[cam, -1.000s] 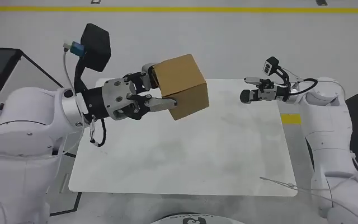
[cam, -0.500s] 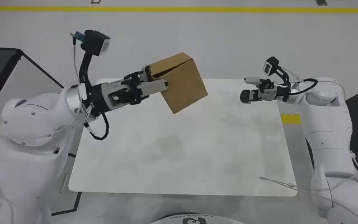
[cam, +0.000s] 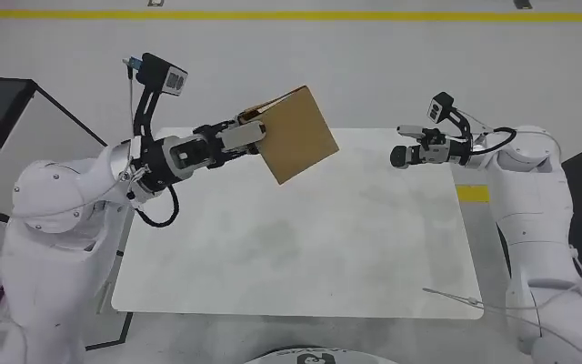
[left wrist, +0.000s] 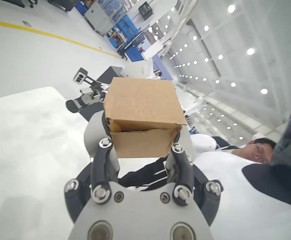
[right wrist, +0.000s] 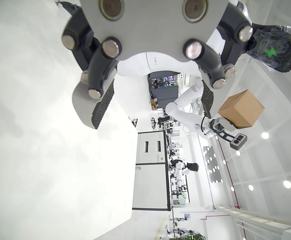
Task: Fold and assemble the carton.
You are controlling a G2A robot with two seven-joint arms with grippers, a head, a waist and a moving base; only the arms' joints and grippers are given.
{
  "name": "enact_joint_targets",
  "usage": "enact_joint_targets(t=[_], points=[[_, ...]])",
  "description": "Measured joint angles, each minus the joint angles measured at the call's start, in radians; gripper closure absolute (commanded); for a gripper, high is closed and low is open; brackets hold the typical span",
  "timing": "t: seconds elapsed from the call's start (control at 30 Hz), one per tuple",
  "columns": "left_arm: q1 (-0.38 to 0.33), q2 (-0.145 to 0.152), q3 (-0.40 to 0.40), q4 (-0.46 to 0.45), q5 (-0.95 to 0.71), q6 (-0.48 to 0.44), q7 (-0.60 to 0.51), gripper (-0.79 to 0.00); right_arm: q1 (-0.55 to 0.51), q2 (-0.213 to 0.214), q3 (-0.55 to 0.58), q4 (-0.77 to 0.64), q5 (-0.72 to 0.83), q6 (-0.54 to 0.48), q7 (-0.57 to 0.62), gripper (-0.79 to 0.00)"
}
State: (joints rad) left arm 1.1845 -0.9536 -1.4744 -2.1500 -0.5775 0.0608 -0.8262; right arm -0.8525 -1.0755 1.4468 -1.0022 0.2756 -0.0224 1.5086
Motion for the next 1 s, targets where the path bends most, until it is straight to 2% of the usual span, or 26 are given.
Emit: enact_joint_targets(t=[0.07,0.13,0.23,0.57,0.63,0.83,0.9,1.0], points=[[0.014,-0.006,0.003,0.022,-0.166,0.078,0.061,0.000,0.000,0.000,0.000,0.000,0.000,0.000,0.000,-0.785],[0.020,-0.009,0.000,0.027,-0.316,0.211,0.111,0.000,0.000,0.000,0.000,0.000,0.000,0.000,0.000,-0.785],[0.023,-0.013,-0.006,0.012,-0.450,0.291,0.153,0.000,0.000,0.000,0.000,0.000,0.000,0.000,0.000,-0.785],[0.033,-0.017,0.001,0.013,-0.455,0.283,0.163,0.000,0.000,0.000,0.000,0.000,0.000,0.000,0.000,-0.785],[0.054,-0.025,0.015,0.010,-0.551,0.279,0.191,0.000,0.000,0.000,0.000,0.000,0.000,0.000,0.000,-0.785],[0.075,-0.038,0.043,-0.001,-0.843,0.343,0.264,0.000,0.000,0.000,0.000,0.000,0.000,0.000,0.000,-0.785],[0.081,-0.040,0.050,0.000,-0.904,0.381,0.304,0.000,0.000,0.000,0.000,0.000,0.000,0.000,0.000,-0.785],[0.082,-0.040,0.049,-0.002,-0.919,0.391,0.327,0.000,0.000,0.000,0.000,0.000,0.000,0.000,0.000,-0.785]])
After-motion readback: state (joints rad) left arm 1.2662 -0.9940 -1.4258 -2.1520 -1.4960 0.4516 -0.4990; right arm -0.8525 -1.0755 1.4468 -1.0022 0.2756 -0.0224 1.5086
